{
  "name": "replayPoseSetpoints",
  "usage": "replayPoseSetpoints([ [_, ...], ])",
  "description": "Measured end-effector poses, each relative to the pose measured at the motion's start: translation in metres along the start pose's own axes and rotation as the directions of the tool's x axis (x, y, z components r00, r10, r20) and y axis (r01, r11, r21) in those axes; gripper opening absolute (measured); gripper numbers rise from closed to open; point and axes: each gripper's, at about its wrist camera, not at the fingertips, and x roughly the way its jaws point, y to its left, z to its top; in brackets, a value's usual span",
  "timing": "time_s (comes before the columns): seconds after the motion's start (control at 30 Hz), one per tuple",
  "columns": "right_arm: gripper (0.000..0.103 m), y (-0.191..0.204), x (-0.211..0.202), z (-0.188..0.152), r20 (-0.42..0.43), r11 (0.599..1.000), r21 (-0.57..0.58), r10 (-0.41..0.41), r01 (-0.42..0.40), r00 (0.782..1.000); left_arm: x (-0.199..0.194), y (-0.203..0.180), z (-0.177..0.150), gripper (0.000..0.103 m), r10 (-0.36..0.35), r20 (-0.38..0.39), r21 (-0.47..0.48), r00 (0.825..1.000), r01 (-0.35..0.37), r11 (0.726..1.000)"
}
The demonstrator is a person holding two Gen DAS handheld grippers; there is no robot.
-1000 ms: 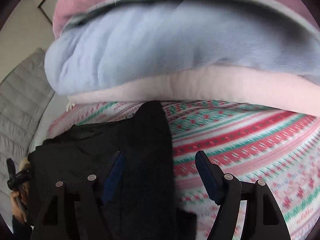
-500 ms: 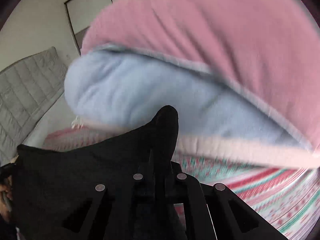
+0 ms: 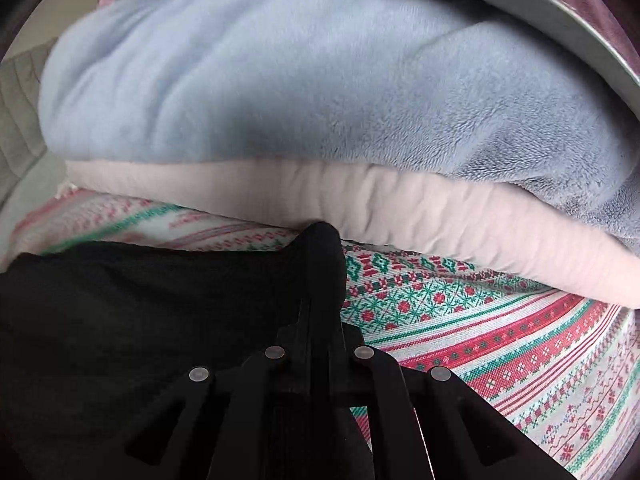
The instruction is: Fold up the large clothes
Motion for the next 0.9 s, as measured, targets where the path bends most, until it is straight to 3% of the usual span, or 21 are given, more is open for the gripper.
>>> replayPoseSetpoints([
  [0.23, 0.004, 0.038, 0.02, 0.002, -0.011, 0.989, -0.089, -0.116, 0.115, 0.993, 0.006, -0.003, -0.003, 0.007, 0.02, 0.005, 0.017, 1.0, -0.02, 1.0],
  [0.37, 0.008, 0.038, 0.022, 0.002, -0.032, 0.992, -0.095, -0.088, 0.084, 0.996, 0.008, 0.001, -0.001, 0.008, -0.042, -0.036, 0.014, 0.998, 0.042, 0.999],
  [0.43, 0.02, 0.028, 0.013, 0.006, -0.06, 0.997, -0.071, -0.013, 0.009, 0.998, 0.0, 0.01, 0.005, 0.012, -0.095, -0.054, -0.024, 0.994, 0.094, 0.995],
  [0.47, 0.034, 0.019, 0.004, 0.009, -0.052, 0.998, -0.052, 0.044, -0.047, 0.998, -0.008, 0.013, 0.008, 0.015, -0.113, -0.045, -0.034, 0.993, 0.112, 0.993],
  [0.5, 0.055, 0.012, -0.009, 0.012, -0.027, 0.994, -0.035, 0.1, -0.101, 0.995, -0.017, 0.015, 0.01, 0.02, -0.123, -0.028, -0.036, 0.992, 0.122, 0.992],
  [0.57, 0.068, 0.01, -0.034, 0.016, 0.039, 0.985, -0.052, 0.167, -0.165, 0.985, -0.038, 0.016, 0.013, 0.03, -0.123, 0.016, -0.02, 0.992, 0.123, 0.992],
  [0.6, 0.069, 0.017, -0.048, 0.019, 0.068, 0.977, -0.102, 0.195, -0.188, 0.978, -0.045, 0.016, 0.013, 0.037, -0.118, 0.028, -0.008, 0.993, 0.119, 0.993],
  [0.7, 0.07, 0.066, -0.073, 0.022, 0.052, 0.922, -0.304, 0.269, -0.242, 0.962, -0.068, -0.01, 0.012, 0.041, -0.142, 0.036, 0.107, 0.989, 0.138, 0.985],
  [0.8, 0.07, 0.141, -0.08, 0.014, -0.056, 0.801, -0.49, 0.365, -0.344, 0.929, -0.075, -0.058, -0.004, 0.046, -0.19, -0.041, 0.24, 0.981, 0.194, 0.951],
  [0.9, 0.07, 0.21, -0.071, 0.002, -0.138, 0.678, -0.639, 0.365, -0.364, 0.921, -0.087, -0.088, -0.022, 0.046, -0.241, -0.074, 0.293, 0.968, 0.252, 0.922],
])
